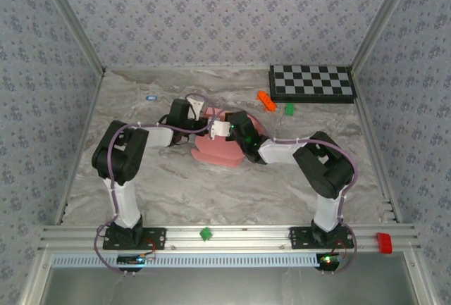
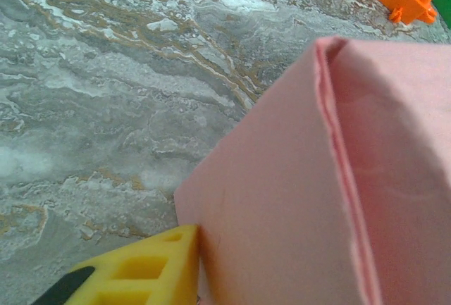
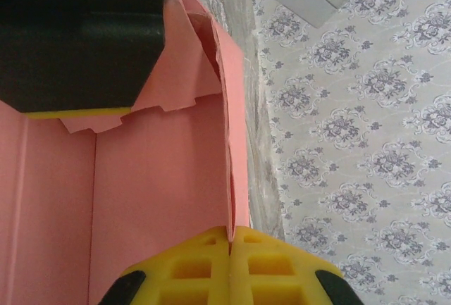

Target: Fold the paper box

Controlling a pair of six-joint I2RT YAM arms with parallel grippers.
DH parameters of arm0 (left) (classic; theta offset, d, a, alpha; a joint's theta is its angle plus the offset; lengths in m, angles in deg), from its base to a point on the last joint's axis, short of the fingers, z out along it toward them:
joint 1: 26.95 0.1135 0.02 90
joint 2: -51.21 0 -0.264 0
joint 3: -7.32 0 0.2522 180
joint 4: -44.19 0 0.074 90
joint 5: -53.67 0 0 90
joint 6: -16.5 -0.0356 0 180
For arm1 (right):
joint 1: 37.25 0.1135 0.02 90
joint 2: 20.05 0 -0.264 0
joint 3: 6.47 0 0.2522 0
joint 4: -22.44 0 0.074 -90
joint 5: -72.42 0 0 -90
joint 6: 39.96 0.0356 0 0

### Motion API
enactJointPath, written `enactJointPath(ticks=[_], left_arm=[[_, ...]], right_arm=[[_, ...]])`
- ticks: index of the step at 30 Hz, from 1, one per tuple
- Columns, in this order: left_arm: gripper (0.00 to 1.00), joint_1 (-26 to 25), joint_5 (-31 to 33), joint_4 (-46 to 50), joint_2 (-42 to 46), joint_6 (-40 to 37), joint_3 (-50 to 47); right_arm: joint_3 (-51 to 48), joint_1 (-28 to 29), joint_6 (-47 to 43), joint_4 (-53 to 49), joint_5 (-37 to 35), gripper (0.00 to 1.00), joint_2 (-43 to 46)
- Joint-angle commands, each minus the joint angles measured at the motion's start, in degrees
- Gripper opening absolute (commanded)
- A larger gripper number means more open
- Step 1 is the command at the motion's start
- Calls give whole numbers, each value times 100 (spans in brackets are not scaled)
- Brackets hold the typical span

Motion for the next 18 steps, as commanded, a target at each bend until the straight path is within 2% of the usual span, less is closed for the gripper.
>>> enactJointPath(ticks=[1,5,12,18], left_arm=[[26,-90,63,-134,-9,31,114],[20,-117,143,-72,80,-69,87],[16,-167,267,134,221,-175,114],[13,-187,466,170,468,-80,-14]], right_arm=[[70,23,125,-349,219,0,53],[79,17,206,-366,205,0,74],[80,34,225,-320,128,3,88],[72,39,441,-244,60,31,273]])
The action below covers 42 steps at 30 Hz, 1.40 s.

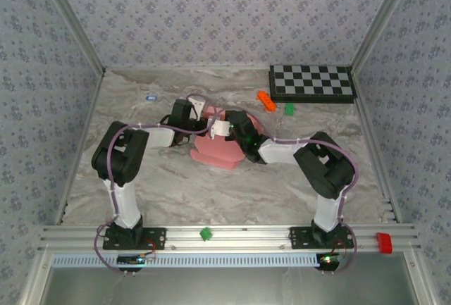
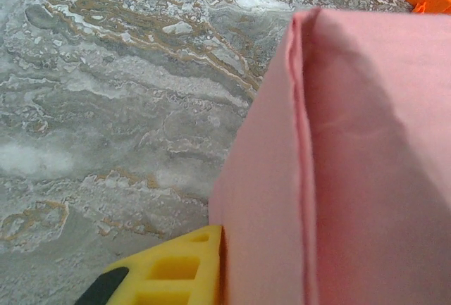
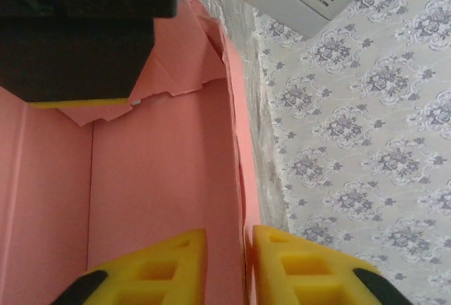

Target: Fold the paper box

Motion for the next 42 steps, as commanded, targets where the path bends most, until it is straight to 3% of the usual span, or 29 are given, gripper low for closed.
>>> enactJointPath(ticks=[1,5,14,21,25,35,42], left_arm=[[13,-69,53,14,415,68,-39],[11,-69,171,62,596,151,-137],[10,-69,392,379,878,644,-315],[10,-104,631,861,1395,1184,-491],[12,-131,768,1470,1705,1591,-481],[9,-266,869,2975,2250,2642,-180],[4,-375,920,3663,2333,3225,0]], right_arm=[[55,44,241,-142,13,37,257],[72,89,325,-145,-150,50,394],[241,272,734,-543,-370,64,941],[903,384,1813,-1929,-805,65,1430],[1408,332,3249,-3079,-645,66,1743],[2538,284,5457,-5412,-639,66,1936],[2939,113,6098,-6419,-224,65,1801]])
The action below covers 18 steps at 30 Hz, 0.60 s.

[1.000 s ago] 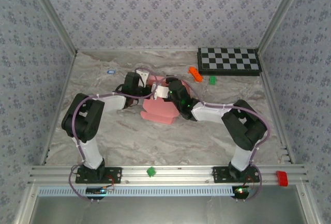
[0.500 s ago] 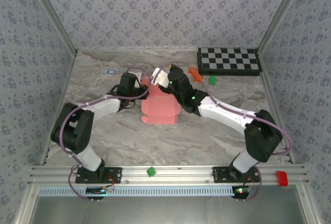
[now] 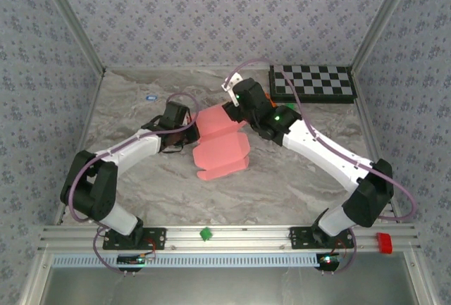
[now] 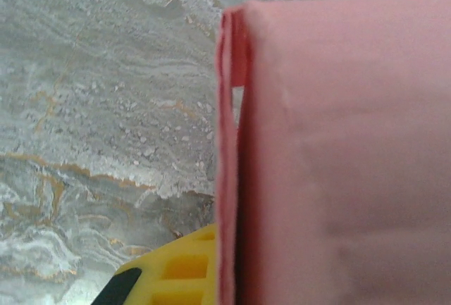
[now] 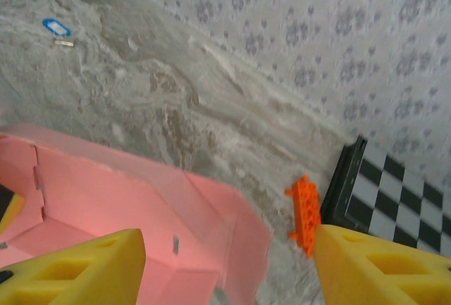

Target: Fold the paper box

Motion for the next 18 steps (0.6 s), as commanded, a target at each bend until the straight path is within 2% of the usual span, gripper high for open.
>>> enactJointPath(ticks=[1,5,9,12,18], left_arm=[[3,-78,88,519,228,422,231],[1,-110,50,669,228,540,266],[0,-114,-34,751,191,517,318],[0,-117,-103,834,148,453,377],[0,-118,-215,894,123,389,396]], right_arm=[[369,-117,642,-964,373,65,-105],[637,-355,909,-1409,942,60,-307],[883,-408,930,-1613,1149,54,-555],[1179,-443,929,-1854,1167,45,-839],[1660,-527,907,-2016,1081,15,-1320]])
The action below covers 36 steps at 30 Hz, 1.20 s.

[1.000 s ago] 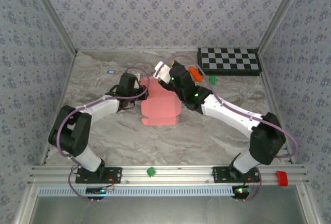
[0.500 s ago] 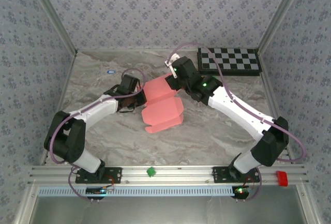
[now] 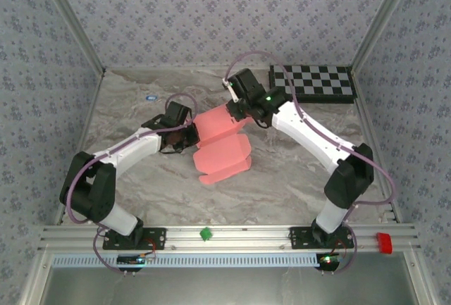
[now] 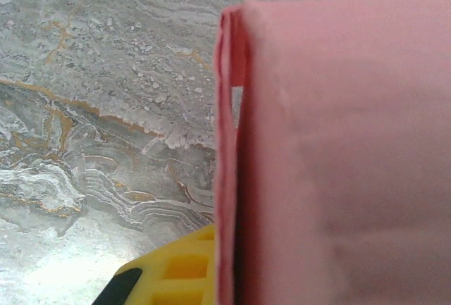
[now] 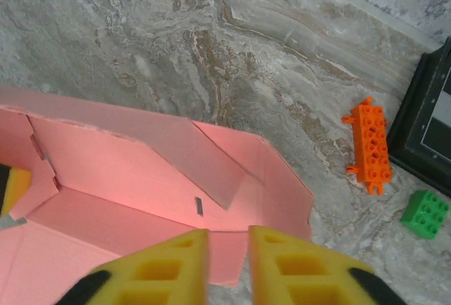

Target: Fold the paper box

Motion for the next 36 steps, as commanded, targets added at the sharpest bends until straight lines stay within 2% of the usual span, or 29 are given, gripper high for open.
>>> enactJointPath(ticks=[1,4,8,15,25,36], left_arm=[[0,-30,-146,168,84,-36,197],[0,-33,-156,162,78,-35,191],[0,-33,-151,179,89,-40,196],[0,-32,-177,179,74,-73,224],[0,-37,-225,158,43,-74,274],[0,-33,-282,118,-101,-37,380]], right_arm=[[440,-96,31,-352,85,11,-282],[625,-131,-6,-423,156,5,-479],[802,-138,7,-515,17,1,-712],[888,-172,-6,-559,2,1,-955],[924,-197,139,-576,505,1,-1160],[232,-197,1070,154,1063,0,-888]])
